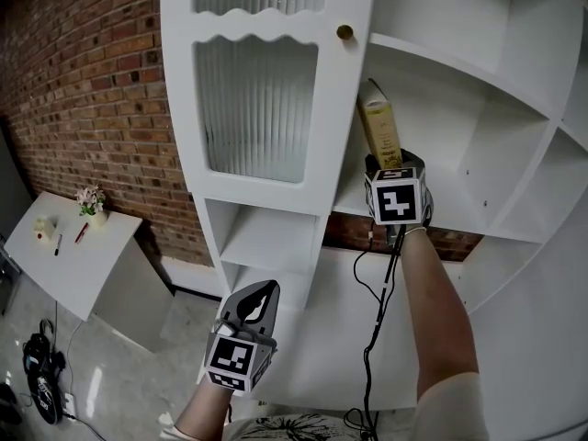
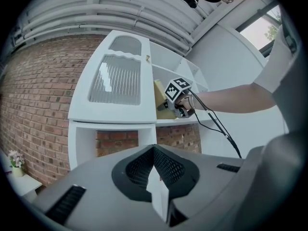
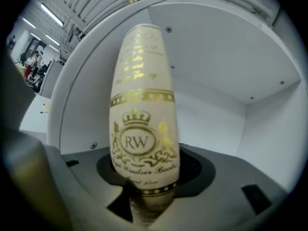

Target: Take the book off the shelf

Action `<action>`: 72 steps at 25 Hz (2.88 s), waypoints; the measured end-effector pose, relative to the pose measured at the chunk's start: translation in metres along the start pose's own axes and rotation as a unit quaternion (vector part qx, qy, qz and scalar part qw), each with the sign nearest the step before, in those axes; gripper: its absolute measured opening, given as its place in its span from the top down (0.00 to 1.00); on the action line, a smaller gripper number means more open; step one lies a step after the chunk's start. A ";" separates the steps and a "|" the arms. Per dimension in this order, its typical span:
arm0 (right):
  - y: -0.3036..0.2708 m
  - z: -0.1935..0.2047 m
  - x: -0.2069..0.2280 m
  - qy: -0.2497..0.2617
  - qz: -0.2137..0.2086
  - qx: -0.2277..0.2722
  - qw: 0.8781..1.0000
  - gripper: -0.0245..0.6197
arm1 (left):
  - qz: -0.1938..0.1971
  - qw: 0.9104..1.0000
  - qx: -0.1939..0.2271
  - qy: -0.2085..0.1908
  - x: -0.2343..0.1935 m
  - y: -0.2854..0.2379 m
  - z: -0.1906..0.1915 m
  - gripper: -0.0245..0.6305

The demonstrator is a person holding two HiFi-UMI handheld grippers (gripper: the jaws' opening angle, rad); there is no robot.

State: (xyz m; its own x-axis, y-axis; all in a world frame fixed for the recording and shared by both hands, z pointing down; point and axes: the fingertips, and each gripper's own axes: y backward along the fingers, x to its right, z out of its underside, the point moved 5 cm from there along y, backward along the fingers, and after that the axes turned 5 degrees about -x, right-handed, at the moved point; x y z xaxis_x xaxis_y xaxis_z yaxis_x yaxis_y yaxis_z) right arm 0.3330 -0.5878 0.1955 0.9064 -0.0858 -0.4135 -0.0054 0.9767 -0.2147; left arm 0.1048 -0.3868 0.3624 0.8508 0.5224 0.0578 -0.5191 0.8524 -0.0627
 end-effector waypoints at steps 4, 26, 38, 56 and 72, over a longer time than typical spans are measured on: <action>0.004 0.004 0.005 -0.025 0.000 0.004 1.000 0.62 | 0.006 1.000 0.002 -0.004 0.003 0.001 0.000 0.94; 0.180 0.031 -0.003 -0.050 -0.031 0.112 0.992 0.62 | 0.045 0.999 0.012 -0.020 0.040 0.047 0.000 0.94; 0.256 0.109 -0.070 -0.054 -0.058 0.101 0.992 0.62 | 0.069 0.997 0.004 -0.015 0.066 0.084 0.014 0.94; 0.282 0.247 -0.132 -0.126 -0.102 0.045 0.986 0.62 | 0.054 0.998 -0.027 0.001 0.074 0.093 0.038 0.94; 0.278 0.252 -0.127 -0.139 -0.108 0.042 0.983 0.62 | 0.051 0.998 -0.028 0.003 0.077 0.087 0.038 0.94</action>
State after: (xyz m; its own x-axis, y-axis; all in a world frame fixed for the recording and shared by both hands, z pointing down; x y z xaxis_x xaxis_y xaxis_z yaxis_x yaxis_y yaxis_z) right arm 0.3223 -0.2559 0.4116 0.9630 -0.2481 -0.1053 0.2251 0.9553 -0.1918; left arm 0.1216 -0.2712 0.3992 0.7942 0.6062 0.0417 -0.5981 0.7920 -0.1228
